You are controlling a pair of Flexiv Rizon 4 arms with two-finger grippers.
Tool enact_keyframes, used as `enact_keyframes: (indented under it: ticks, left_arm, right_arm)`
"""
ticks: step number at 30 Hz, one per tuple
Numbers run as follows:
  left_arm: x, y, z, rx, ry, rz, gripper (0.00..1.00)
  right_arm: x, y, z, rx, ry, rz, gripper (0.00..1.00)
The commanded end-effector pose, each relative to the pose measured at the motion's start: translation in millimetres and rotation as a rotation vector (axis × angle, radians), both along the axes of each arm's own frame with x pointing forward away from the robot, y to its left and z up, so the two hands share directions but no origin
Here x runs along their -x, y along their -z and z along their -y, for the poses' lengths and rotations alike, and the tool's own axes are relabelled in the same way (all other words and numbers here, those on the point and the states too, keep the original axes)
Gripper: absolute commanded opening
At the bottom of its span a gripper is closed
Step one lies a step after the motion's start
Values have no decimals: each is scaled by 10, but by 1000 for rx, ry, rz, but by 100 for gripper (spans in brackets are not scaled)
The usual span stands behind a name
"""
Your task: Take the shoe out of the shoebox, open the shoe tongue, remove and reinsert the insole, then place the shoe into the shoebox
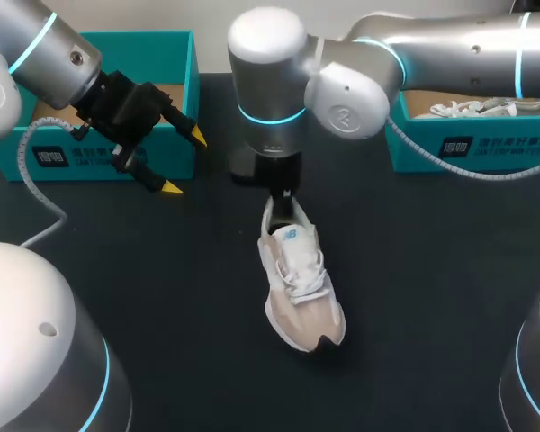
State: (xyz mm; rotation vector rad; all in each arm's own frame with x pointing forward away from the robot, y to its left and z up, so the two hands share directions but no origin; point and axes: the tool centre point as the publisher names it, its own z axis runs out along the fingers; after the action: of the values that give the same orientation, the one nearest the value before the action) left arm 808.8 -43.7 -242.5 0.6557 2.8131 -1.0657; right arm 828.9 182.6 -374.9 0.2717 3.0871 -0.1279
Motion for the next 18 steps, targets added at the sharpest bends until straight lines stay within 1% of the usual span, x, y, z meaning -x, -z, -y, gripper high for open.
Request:
enact_keyframes:
  ticks: [1, 4, 7, 10, 14, 18]
  left_arm:
    - [2, -3, -2, -3, 0, 0, 100]
    - [2, -3, -2, -3, 0, 0, 100]
    - [2, -3, -2, -3, 0, 0, 100]
    - [2, -3, -2, -3, 0, 0, 100]
    - [2, -3, -2, -3, 0, 0, 100]
    - [2, -3, -2, -3, 0, 0, 100]
  right_arm:
    - [56, -405, 201, 13, 58, 2, 0]
    - [46, -607, 269, 18, 79, 17, 0]
    - [13, -893, 343, 22, 108, 38, 0]
    - [-15, -1178, 393, 44, 88, 51, 0]
    - [-51, -1525, 484, 40, 61, 73, 0]
    - [-76, -1765, 564, 45, 52, 105, 0]
